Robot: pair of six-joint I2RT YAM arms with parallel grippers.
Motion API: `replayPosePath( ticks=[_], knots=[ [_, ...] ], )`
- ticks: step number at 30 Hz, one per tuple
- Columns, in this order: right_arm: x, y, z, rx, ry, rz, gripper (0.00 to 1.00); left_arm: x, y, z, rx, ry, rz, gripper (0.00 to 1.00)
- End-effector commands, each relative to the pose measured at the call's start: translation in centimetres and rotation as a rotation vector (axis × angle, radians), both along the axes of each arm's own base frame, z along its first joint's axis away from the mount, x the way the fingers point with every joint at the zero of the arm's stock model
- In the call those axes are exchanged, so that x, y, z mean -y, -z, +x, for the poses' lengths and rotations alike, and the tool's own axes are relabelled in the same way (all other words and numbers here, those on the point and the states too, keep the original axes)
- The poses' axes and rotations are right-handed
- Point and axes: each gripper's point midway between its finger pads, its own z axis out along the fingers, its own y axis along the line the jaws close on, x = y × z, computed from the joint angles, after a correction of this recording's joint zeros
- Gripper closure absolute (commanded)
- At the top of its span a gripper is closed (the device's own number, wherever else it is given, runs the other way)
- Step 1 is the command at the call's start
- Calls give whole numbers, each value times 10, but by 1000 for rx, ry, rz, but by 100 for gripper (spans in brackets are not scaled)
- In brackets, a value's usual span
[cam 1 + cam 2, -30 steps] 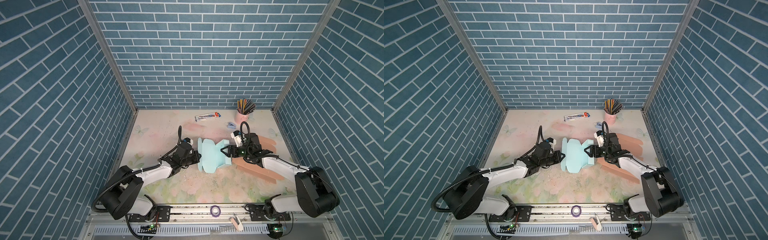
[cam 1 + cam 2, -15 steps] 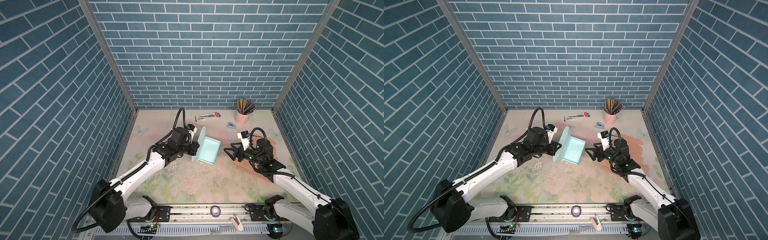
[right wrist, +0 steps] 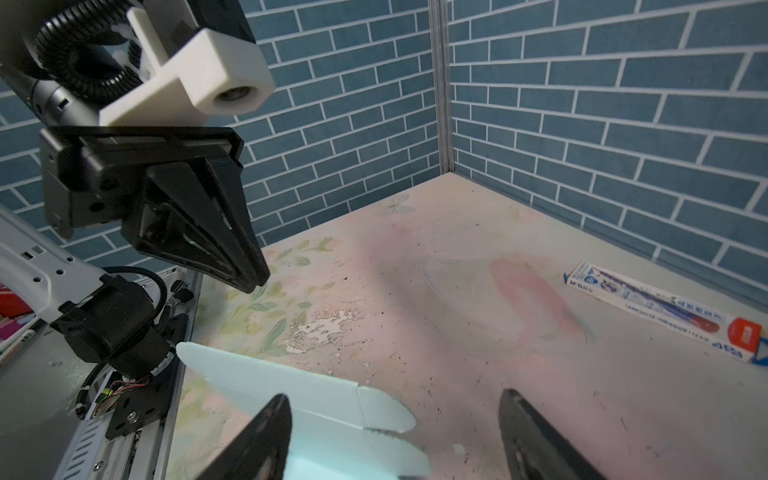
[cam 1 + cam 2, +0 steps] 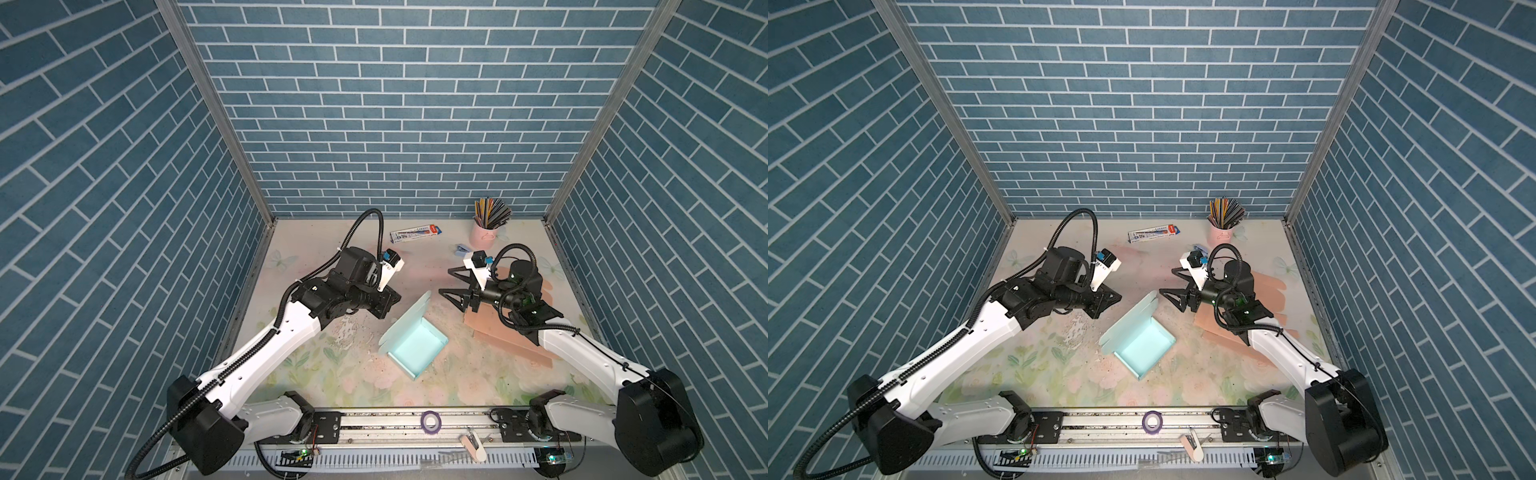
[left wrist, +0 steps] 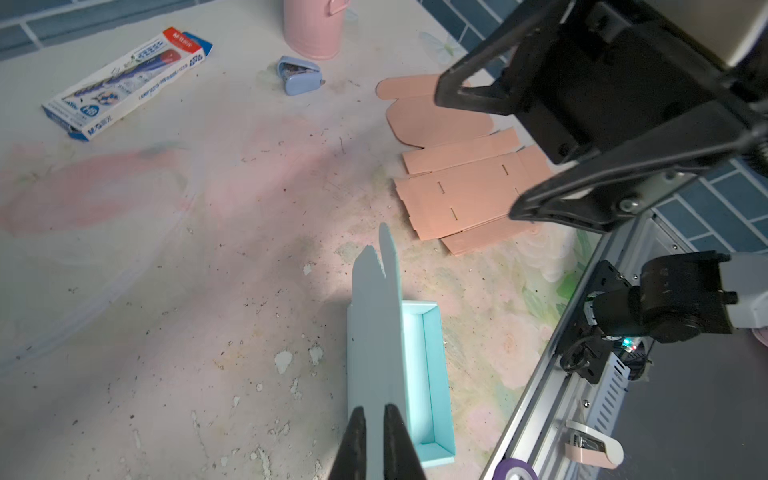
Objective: Fold the paper box
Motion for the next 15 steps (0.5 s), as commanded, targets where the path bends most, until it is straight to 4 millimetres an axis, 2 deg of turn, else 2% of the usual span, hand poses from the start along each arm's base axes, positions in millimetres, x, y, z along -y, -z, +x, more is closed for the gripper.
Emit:
replayPosePath(
  ticks=[1, 5, 9, 13, 15],
  knots=[
    [-9, -7, -10, 76, -122, -5, 22, -3, -3, -12, 8, 69, 51, 88],
    [-8, -2, -19, 64, -152, -2, 22, -6, -1, -11, -8, 55, 75, 69],
    [-5, 9, -25, 59, -151, -6, 21, -5, 5, -27, -41, 77, 33, 43],
    [-7, 28, -24, 27, -164, -22, 21, -12, 20, -42, -55, 51, -6, 28],
    [-10, 34, -23, 7, -184, -23, 21, -16, 26, -48, -47, 30, -28, 15]
  ],
)
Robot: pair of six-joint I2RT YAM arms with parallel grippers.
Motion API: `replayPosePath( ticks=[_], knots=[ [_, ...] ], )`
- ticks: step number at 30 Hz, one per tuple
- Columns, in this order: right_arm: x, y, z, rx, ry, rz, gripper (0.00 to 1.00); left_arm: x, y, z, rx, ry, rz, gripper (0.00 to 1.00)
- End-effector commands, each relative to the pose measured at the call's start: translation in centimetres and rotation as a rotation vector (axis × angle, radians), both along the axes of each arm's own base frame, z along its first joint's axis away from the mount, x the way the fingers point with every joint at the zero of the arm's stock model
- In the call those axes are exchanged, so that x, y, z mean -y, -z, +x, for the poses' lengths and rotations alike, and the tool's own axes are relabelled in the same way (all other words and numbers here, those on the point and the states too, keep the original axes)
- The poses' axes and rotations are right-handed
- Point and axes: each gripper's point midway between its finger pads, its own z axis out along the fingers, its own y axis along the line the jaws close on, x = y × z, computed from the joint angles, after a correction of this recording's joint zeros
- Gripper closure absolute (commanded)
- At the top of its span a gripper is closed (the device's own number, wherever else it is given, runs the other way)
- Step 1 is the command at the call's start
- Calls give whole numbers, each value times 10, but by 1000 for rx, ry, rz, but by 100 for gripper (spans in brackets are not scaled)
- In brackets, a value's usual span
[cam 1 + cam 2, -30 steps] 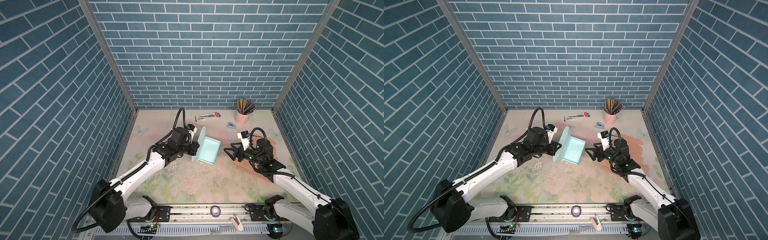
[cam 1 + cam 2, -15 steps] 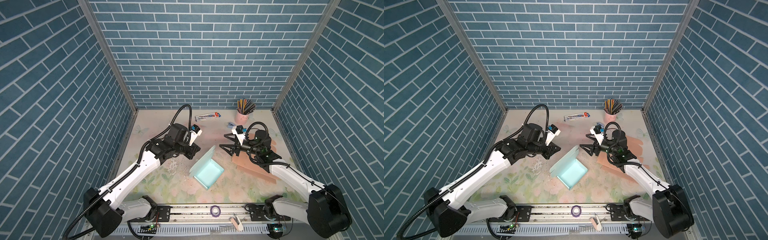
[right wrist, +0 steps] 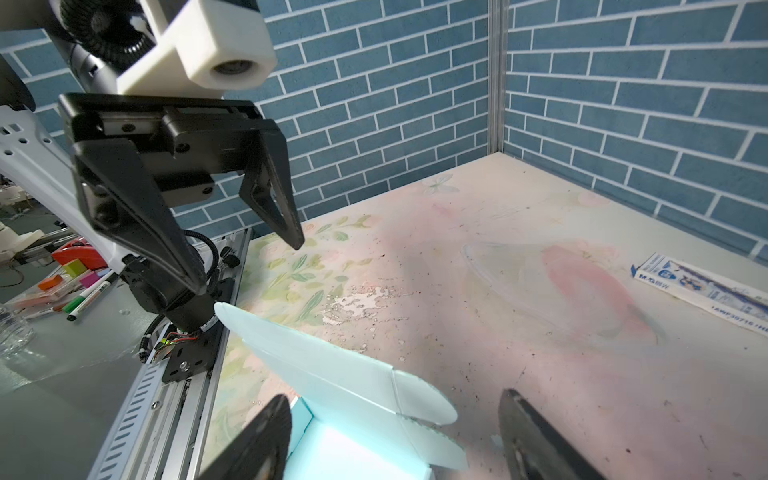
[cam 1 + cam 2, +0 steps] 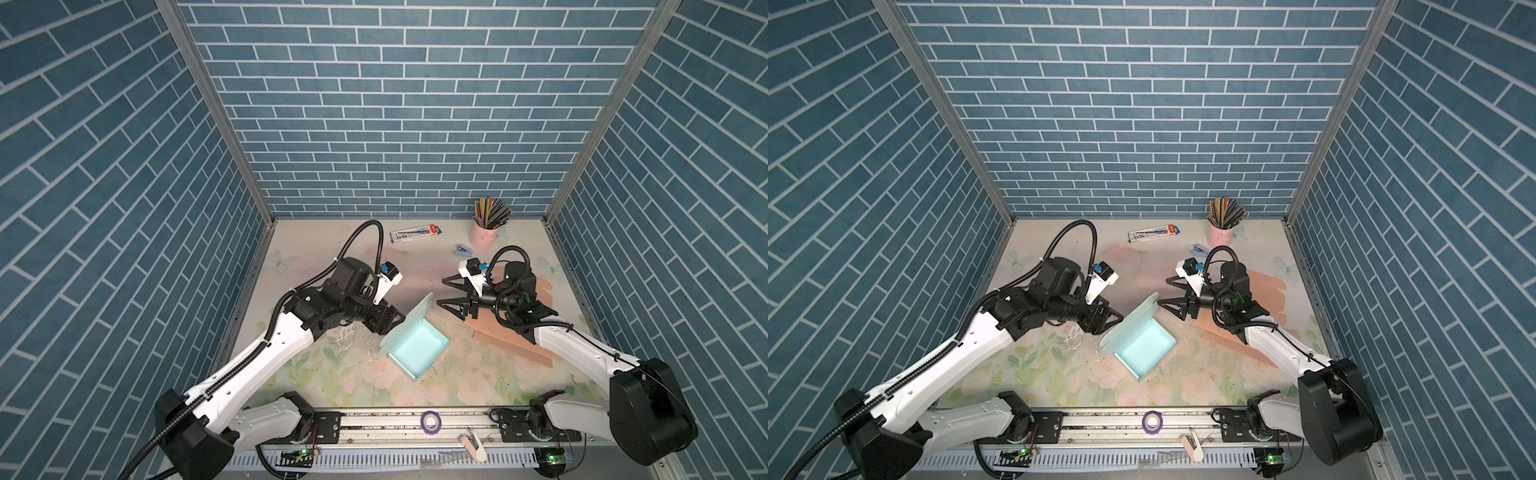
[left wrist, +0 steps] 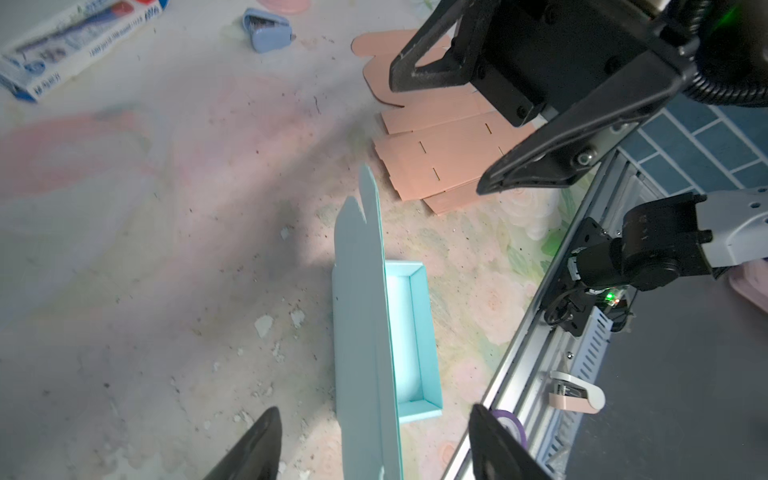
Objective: Fold the paper box
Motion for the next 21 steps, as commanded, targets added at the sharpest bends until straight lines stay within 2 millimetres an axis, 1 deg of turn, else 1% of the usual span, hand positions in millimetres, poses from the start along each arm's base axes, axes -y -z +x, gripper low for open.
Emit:
replayPosePath(
  ticks=[1, 2, 5, 8, 13, 15, 17, 21],
  knots=[
    [-6, 4, -2, 56, -67, 4, 21, -3, 4, -11, 12, -21, -44, 11],
    [-8, 7, 0, 43, -71, -2, 21, -6, 10, -12, 10, -38, -35, 7],
    [-13, 18, 6, -1, -81, -26, 21, -14, 23, -11, -8, -81, 19, 1],
    [-20, 26, 6, -20, -102, -42, 20, -14, 34, -7, -26, -112, 52, 1],
    [-31, 41, -2, -46, -146, -90, 20, -14, 55, -2, -65, -159, 85, 1],
    [-35, 44, -3, -57, -162, -93, 20, -15, 62, 1, -74, -186, 95, 3],
    [-39, 47, -2, -63, -167, -99, 20, -17, 65, 4, -71, -207, 105, 4],
    [-49, 54, 0, -78, -179, -120, 19, -20, 62, 8, -50, -225, 111, 4]
  ],
)
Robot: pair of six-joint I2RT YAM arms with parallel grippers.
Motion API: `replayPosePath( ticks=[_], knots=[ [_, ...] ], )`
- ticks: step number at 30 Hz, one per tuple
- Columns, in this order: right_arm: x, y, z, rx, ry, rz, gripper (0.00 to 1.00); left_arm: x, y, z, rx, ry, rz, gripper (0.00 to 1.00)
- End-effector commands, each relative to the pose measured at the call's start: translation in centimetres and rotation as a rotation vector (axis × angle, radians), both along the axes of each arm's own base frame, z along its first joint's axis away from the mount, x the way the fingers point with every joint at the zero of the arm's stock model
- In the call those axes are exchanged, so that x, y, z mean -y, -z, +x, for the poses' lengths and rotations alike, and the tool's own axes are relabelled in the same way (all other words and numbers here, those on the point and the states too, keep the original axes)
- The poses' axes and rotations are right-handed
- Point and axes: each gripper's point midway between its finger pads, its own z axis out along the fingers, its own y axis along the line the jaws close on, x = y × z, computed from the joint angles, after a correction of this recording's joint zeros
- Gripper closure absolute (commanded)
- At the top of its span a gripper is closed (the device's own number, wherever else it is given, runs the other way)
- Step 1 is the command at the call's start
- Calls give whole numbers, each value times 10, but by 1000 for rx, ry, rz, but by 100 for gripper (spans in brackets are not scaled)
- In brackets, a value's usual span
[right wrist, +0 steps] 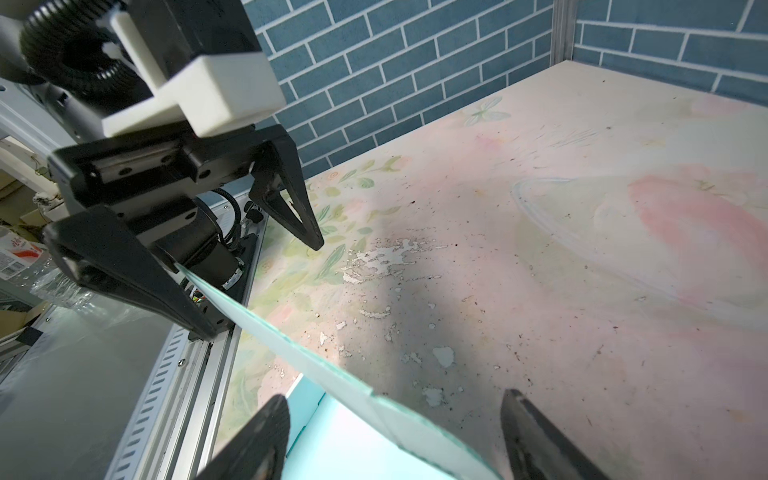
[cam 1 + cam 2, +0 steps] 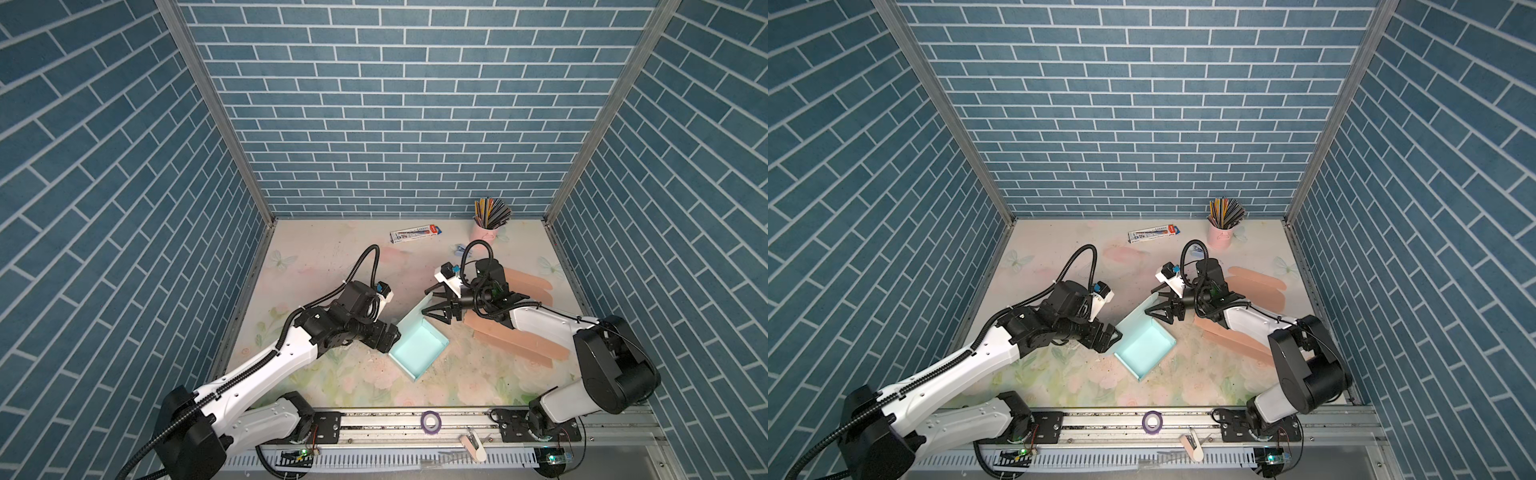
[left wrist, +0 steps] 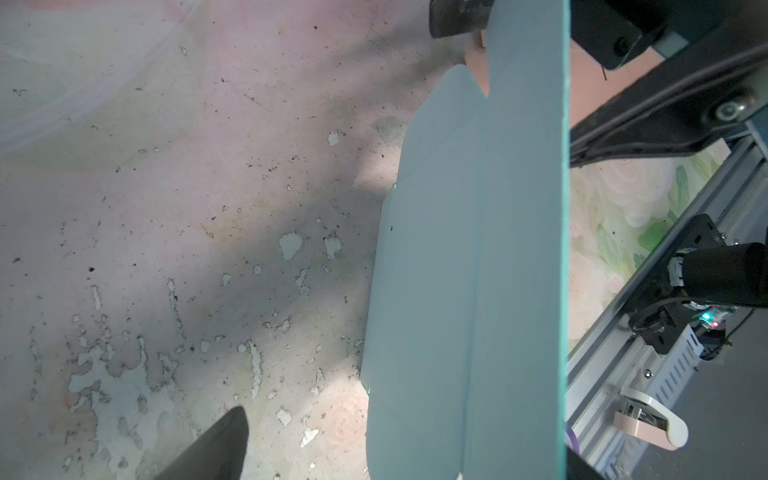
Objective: Fold the paper box
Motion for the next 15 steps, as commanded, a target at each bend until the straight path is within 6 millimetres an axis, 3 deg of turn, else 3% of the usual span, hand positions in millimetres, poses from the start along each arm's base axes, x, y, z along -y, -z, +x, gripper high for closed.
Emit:
replayPosePath(
  ticks=[1, 6, 11, 15],
  knots=[
    [-10, 2, -3, 58, -53, -12, 19, -3, -6, 8, 44, -39, 5, 4],
    [-16, 15, -6, 42, -63, -58, 19, -10, -3, 15, 59, -70, 53, 7],
    [-9, 15, -12, 74, -49, -79, 20, -13, -6, 25, 91, -101, 75, 10],
    [-5, 17, -13, 74, -41, -101, 30, -11, -9, 35, 110, -109, 80, 13]
  ],
)
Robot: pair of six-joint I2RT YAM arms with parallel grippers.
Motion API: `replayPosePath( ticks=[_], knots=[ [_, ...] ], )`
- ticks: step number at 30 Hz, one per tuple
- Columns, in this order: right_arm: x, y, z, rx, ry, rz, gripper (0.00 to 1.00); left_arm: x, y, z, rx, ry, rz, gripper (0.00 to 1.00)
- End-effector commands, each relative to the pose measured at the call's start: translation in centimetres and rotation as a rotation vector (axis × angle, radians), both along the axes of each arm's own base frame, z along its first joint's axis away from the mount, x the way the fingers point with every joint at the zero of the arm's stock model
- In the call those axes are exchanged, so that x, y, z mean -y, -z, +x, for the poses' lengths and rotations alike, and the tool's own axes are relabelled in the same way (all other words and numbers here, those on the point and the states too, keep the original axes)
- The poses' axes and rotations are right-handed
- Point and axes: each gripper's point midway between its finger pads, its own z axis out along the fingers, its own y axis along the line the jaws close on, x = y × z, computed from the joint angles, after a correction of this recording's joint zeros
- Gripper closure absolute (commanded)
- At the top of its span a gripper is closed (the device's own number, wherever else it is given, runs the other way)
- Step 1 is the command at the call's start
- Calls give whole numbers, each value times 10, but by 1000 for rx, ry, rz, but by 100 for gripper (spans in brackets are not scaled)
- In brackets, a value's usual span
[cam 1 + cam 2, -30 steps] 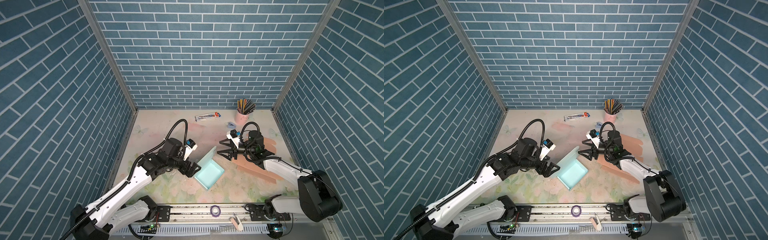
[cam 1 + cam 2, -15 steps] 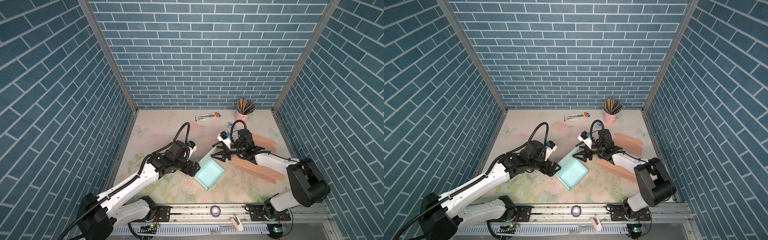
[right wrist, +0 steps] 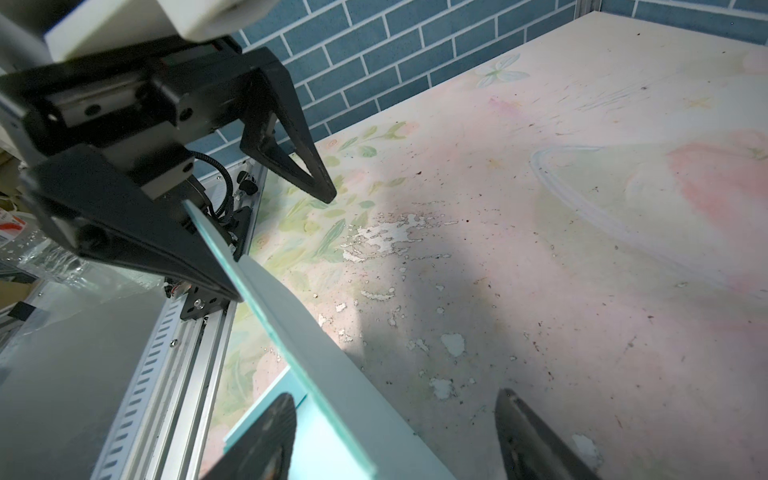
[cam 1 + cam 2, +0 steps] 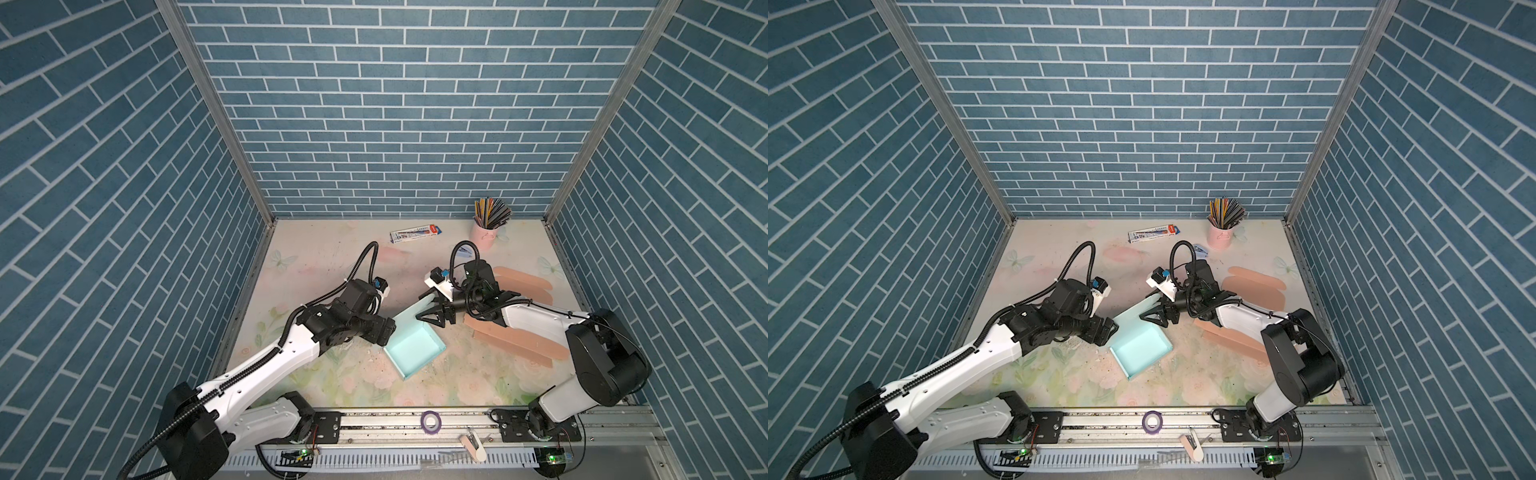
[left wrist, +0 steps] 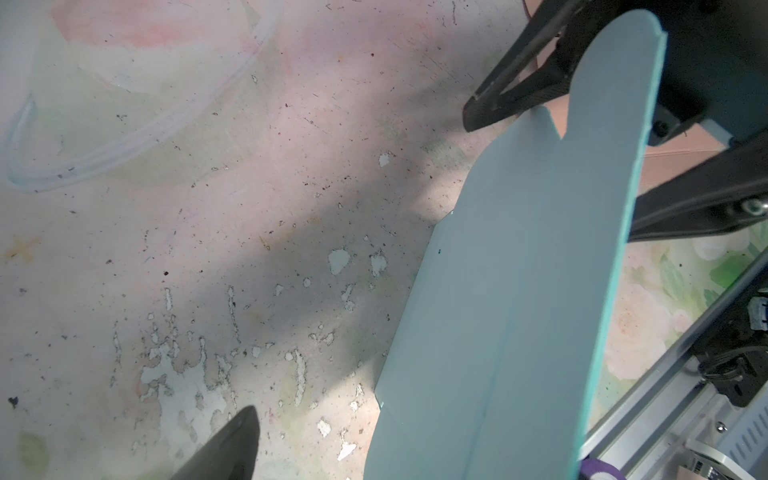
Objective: Fold the paper box
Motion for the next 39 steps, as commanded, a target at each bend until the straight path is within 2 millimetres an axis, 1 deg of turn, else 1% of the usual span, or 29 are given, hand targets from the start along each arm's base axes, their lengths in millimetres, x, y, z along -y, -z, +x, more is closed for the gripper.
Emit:
replayPosePath(
  ticks=[1, 6, 12, 18, 25, 29, 39],
  knots=[
    [5, 2, -5, 61, -18, -27, 31, 0, -10, 16, 48, -27, 12, 13],
    [9, 5, -5, 83, 3, -48, 44, 0, -16, 35, 77, -48, 16, 15],
    [12, 9, -2, 99, 17, -78, 46, 1, -17, 51, 88, -67, -28, 17],
    [16, 14, 6, 138, 58, -118, 53, 0, -15, 60, 110, -70, -15, 17],
    [23, 14, 21, 216, 141, -151, 63, 10, -15, 64, 107, -54, -60, 18],
    [29, 12, 28, 257, 187, -163, 65, 11, -15, 65, 109, -51, -69, 18],
    [36, 9, 33, 286, 227, -163, 70, 17, -9, 74, 107, -51, -66, 19]
  ],
)
